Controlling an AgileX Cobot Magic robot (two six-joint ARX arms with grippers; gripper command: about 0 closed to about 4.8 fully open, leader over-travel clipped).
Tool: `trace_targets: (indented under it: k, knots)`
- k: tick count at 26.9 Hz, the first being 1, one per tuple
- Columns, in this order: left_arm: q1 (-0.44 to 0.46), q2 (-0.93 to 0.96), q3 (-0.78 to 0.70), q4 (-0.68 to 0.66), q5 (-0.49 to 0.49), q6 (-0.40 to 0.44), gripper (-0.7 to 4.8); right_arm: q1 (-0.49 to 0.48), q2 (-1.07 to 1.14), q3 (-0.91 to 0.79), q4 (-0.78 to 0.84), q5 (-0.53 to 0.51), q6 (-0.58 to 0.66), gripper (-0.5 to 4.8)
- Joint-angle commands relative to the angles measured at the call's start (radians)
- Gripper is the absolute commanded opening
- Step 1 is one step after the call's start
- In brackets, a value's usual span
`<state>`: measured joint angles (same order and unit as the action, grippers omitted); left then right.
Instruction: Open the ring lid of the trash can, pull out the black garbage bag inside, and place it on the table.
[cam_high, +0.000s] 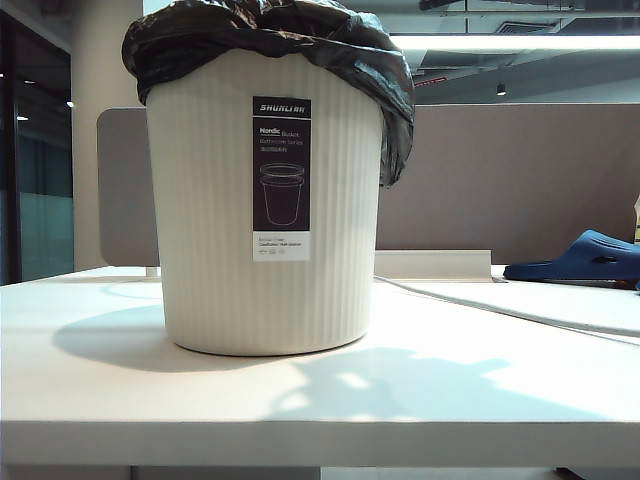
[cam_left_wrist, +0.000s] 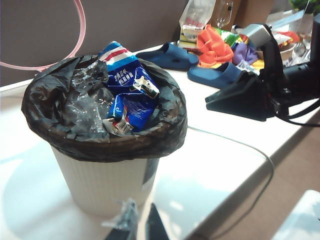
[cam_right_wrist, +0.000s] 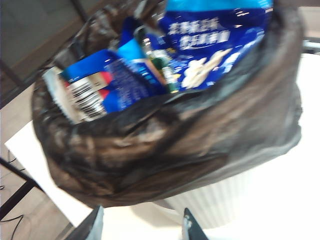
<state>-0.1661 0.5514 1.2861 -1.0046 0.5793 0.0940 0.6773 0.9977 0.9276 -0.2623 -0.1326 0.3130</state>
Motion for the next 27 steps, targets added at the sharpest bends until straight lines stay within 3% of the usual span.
trace_targets:
  k: [1,9,18,27]
  knots:
    - [-0.001,-0.069,-0.08,0.09,-0.002,-0.046,0.3,0.032,-0.005,-0.019,0.05,0.001,0.002,2.01]
    - [-0.001,-0.184,-0.276,0.269,-0.002,-0.156,0.3,0.094,-0.005,-0.076,0.151,0.038,0.062,2.01]
    - [-0.001,-0.214,-0.461,0.385,0.013,-0.195,0.3,0.1,-0.005,-0.13,0.237,0.101,0.193,2.02]
    - [-0.001,-0.214,-0.649,0.68,0.034,-0.393,0.31,0.099,-0.004,-0.196,0.35,0.16,0.445,2.36]
